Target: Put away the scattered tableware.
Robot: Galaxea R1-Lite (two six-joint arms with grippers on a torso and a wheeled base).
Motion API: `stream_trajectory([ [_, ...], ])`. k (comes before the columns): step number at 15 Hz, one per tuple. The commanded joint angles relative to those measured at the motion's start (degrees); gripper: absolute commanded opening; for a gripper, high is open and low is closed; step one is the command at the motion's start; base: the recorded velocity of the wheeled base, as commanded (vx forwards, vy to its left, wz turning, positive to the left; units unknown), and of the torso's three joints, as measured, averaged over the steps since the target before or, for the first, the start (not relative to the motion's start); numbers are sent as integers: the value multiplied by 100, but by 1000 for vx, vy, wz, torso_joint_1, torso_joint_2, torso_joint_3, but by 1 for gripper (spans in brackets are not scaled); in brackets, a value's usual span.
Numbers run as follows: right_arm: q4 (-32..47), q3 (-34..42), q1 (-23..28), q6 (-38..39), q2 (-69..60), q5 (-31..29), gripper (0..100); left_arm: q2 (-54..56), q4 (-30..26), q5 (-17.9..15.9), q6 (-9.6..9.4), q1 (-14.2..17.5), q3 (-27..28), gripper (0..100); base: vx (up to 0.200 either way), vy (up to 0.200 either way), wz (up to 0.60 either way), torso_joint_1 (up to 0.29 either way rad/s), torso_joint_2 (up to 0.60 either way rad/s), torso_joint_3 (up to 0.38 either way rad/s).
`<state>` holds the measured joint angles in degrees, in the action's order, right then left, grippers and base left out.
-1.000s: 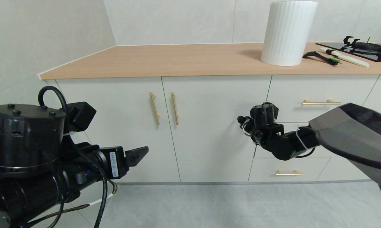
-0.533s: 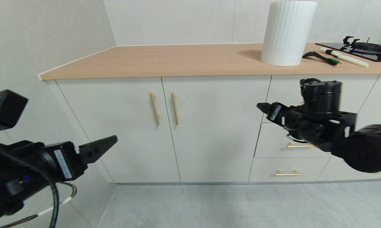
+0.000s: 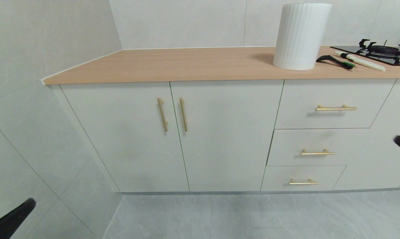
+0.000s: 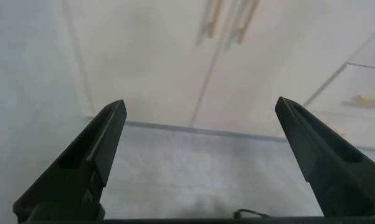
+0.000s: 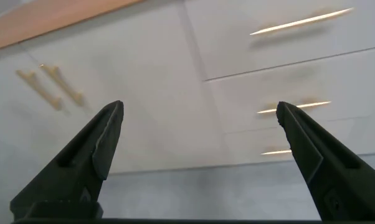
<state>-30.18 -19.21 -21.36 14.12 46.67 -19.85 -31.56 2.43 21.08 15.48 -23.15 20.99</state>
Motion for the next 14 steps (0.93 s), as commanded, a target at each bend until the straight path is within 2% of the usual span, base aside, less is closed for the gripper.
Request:
stream_trajectory([
  [1, 1261, 700, 1011, -647, -2777, 104, 100, 1381, -831, -25, -80, 399, -192, 100, 0, 0, 0, 0, 0, 0],
  [2, 1937, 585, 1143, -999, -3348, 157, 100, 1539, -1315, -34, -247, 522, -359, 100, 0, 0, 0, 0, 0, 0],
  [3, 2394, 533, 1178, -1183, -3752, 174, 100, 1794, -1535, -42, -502, 557, -517, 100, 0, 0, 0, 0, 0, 0],
  [4, 2764, 515, 1178, -1271, -4104, 148, 100, 2005, -1535, -60, -652, 689, -649, 100, 0, 0, 0, 0, 0, 0],
  [6, 2781, 533, 1327, -1289, -4095, -116, 100, 2312, -1526, -165, -661, 979, -658, 100, 0, 0, 0, 0, 0, 0],
  [8, 2807, 620, 1811, -1605, -4166, -98, 100, 2611, -1508, -332, -643, 1480, -693, 100, 0, 0, 0, 0, 0, 0],
  [9, 2834, 823, 2136, -1790, -4500, 86, 100, 2611, -1368, -332, -502, 1717, -702, 100, 0, 0, 0, 0, 0, 0],
  [10, 2781, 1139, 2171, -1886, -4667, 227, 100, 2708, -1095, -394, -247, 2078, -746, 100, 0, 0, 0, 0, 0, 0],
  [11, 2720, 1368, 2171, -1869, -4667, 113, 100, 2928, -1007, -508, -239, 2289, -816, 100, 0, 0, 0, 0, 0, 0],
  [12, 2438, 1719, 2171, -1842, -4667, -46, 100, 3095, -946, -508, -362, 2403, -1045, 100, 0, 0, 0, 0, 0, 0],
  [13, 2271, 1921, 2171, -1842, -4658, -46, 100, 3103, -779, -324, -370, 2403, -1220, 100, 0, 0, 0, 0, 0, 0],
  [14, 2421, 1912, 2171, -1763, -4667, 25, 100, 3156, -489, -324, -511, 2377, -1502, 100, 0, 0, 0, 0, 0, 0],
])
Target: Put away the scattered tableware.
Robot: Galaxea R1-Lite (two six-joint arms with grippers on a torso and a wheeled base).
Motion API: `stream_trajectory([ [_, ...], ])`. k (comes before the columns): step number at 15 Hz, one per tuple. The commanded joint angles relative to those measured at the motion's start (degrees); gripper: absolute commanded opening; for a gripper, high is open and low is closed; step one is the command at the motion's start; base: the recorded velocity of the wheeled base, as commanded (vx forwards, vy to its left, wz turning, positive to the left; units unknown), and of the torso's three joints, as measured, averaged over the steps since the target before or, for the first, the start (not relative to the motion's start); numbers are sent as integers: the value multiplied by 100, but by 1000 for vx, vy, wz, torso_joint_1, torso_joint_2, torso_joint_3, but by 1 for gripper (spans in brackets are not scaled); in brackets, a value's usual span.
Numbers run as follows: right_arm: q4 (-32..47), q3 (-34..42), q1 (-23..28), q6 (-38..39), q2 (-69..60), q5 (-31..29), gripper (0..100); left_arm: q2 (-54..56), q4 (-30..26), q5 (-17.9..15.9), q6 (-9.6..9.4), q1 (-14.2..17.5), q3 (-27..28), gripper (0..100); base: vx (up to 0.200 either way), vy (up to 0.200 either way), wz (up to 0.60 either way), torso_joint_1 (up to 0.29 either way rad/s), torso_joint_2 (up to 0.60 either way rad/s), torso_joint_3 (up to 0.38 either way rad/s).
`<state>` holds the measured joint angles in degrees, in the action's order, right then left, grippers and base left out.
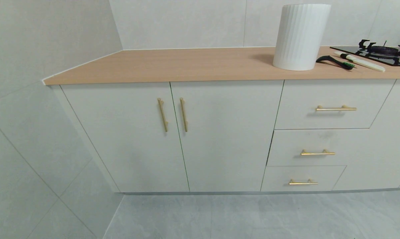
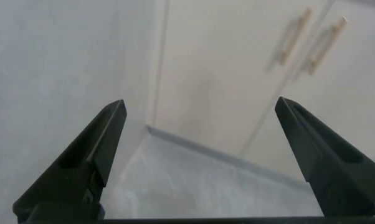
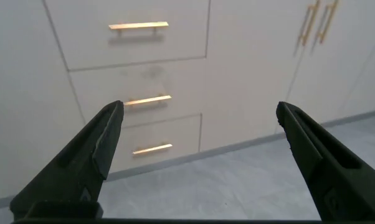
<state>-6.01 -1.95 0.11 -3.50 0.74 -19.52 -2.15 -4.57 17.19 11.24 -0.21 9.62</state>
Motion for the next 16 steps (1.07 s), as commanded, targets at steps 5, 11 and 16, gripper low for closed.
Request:
stream_trajectory([
  [5, 460, 186, 24, 438, -66, 1363, 100, 215, 677, -717, -614, 82, -962, 100, 0, 0, 0, 0, 0, 0],
  [11, 619, 186, -20, 86, -66, 2075, 100, 215, 440, -1464, -1335, 82, -962, 100, 0, 0, 0, 0, 0, 0],
  [16, 619, 186, -20, 253, -74, 2013, 100, 215, 440, -1464, -1273, 82, -962, 100, 0, 0, 0, 0, 0, 0],
])
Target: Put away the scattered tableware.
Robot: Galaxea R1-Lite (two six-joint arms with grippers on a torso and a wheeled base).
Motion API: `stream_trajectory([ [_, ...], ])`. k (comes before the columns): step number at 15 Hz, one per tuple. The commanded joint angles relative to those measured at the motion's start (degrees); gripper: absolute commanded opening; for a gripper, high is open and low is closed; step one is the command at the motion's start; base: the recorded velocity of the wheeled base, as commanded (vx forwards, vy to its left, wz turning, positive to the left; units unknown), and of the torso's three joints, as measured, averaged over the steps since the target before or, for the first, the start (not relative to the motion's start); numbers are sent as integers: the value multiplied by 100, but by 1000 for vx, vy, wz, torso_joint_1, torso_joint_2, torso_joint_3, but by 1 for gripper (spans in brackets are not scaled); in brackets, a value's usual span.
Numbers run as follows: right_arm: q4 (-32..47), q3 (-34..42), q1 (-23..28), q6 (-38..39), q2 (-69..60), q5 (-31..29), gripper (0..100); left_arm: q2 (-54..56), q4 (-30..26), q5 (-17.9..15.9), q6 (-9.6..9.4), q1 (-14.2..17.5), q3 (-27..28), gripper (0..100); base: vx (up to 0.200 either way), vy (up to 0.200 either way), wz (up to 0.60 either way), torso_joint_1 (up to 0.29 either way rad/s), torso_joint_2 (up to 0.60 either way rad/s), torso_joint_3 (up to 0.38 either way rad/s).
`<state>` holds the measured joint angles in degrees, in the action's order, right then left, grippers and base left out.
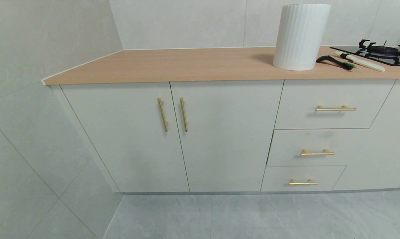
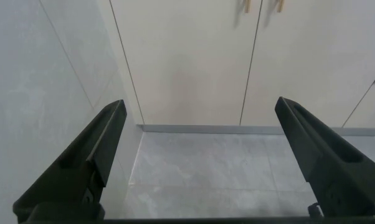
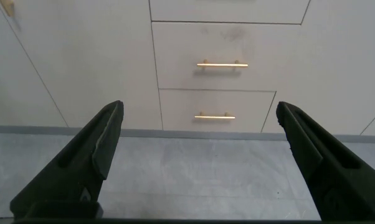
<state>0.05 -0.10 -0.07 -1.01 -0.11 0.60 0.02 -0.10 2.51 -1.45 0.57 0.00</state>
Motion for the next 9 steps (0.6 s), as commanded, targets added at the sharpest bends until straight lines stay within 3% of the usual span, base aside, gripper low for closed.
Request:
stream_trajectory([
  [1, 13, 1, -1, 5, 11, 2, 100, -2, 10, 4, 40, 4, 0, 100, 0, 0, 0, 0, 0, 0],
  [3, 13, 1, -1, 5, 11, 2, 100, -2, 19, 4, 198, 4, 0, 100, 0, 0, 0, 0, 0, 0],
  [9, 13, 1, -1, 5, 11, 2, 100, -2, 19, -5, 48, 4, 0, 100, 0, 0, 0, 0, 0, 0],
])
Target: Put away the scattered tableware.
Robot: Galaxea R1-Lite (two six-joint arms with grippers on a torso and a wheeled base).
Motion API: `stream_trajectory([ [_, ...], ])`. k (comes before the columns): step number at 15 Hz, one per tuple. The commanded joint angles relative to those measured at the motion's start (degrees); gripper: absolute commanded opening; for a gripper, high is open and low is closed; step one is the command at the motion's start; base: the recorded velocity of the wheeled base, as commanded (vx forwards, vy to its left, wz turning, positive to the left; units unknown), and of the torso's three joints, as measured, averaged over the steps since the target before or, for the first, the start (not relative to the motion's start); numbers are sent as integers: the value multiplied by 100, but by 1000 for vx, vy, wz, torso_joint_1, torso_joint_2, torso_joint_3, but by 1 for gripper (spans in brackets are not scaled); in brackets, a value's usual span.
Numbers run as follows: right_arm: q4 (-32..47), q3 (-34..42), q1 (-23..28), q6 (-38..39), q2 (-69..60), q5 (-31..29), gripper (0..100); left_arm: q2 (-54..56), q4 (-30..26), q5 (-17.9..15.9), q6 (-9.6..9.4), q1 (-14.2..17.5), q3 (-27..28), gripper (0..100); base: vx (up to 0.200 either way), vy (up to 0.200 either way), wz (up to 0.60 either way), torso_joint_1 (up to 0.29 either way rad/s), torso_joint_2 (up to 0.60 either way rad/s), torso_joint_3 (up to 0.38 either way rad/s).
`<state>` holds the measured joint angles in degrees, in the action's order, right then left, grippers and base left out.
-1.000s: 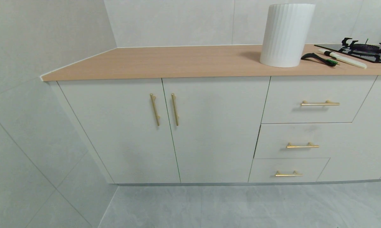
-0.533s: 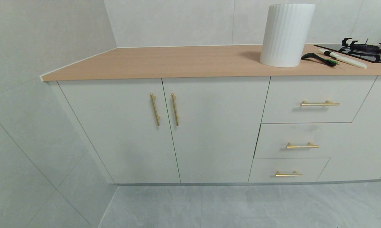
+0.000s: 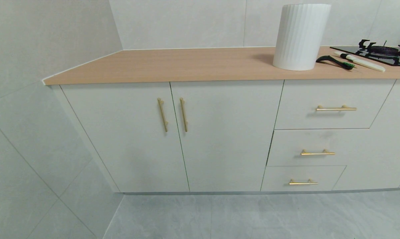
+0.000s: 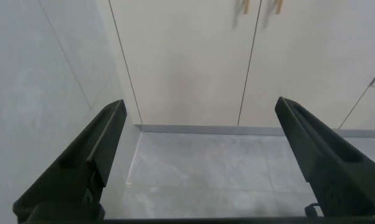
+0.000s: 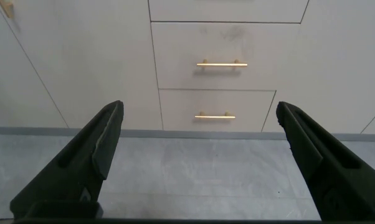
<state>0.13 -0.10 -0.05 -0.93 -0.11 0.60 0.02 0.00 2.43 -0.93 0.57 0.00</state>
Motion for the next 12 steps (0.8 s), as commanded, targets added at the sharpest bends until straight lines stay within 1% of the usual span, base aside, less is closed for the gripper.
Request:
stream_trajectory([
  [1, 4, 1, -4, -4, 11, 2, 100, -2, 9, -5, -4, 4, 0, 100, 0, -200, 0, 2, 2, 2],
  [11, 4, 1, -4, -4, 11, 2, 100, -2, 9, 4, 5, -5, 0, 100, 0, -200, 0, 4, 5, 1],
  [12, 4, 1, -4, -4, 11, 2, 100, -2, 0, 4, 5, 4, 0, 100, 0, 0, 0, 0, 0, 0],
])
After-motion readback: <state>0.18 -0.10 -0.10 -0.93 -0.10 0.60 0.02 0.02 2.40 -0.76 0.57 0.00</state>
